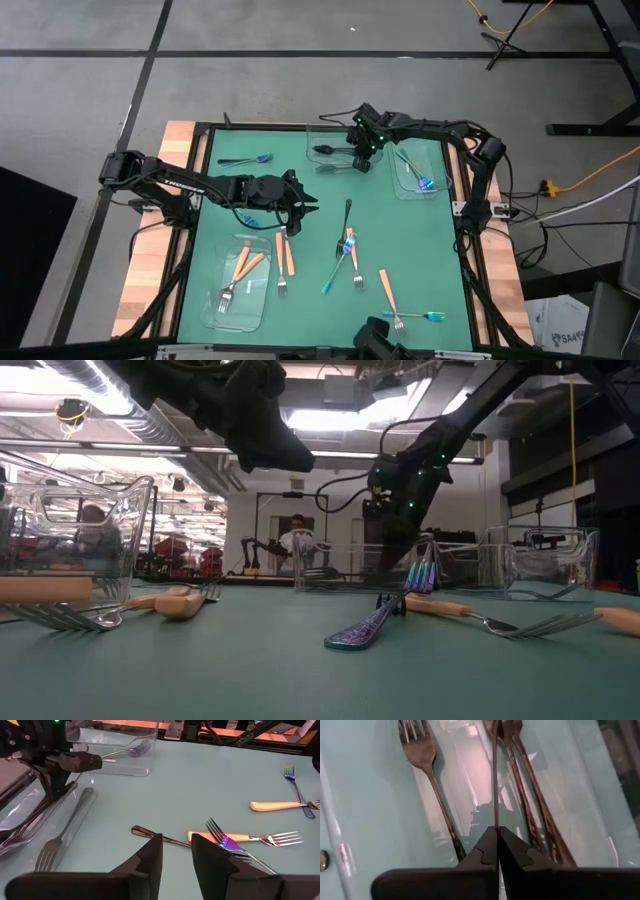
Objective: Sort silverware by color (type)
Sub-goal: Put the black fork into the top left transparent bin
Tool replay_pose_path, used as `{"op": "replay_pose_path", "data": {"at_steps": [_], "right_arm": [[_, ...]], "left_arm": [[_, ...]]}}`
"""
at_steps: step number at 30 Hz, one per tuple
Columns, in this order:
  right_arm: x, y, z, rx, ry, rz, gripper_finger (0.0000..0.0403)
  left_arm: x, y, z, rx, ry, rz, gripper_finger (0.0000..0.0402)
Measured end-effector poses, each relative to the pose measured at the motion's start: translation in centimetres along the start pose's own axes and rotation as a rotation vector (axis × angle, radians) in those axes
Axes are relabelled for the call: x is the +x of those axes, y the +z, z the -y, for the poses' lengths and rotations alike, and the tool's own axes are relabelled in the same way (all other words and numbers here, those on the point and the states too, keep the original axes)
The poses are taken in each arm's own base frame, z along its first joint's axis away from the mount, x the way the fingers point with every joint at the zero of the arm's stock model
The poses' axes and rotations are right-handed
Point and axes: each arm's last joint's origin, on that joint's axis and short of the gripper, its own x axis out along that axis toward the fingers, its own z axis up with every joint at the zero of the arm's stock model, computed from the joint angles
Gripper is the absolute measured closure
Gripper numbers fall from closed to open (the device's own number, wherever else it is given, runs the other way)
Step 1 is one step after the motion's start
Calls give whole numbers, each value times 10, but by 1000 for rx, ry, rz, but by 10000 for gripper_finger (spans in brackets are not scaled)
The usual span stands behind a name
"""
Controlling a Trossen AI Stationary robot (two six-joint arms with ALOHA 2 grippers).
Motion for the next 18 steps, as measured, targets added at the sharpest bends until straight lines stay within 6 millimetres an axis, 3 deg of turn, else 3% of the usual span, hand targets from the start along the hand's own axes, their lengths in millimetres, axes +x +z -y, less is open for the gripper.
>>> {"op": "replay_pose_path", "data": {"at_steps": [18], "right_arm": [[0, 0, 0, -1, -19, -4, 401]], "left_arm": [[0, 0, 0, 0, 0, 0, 305]]}}
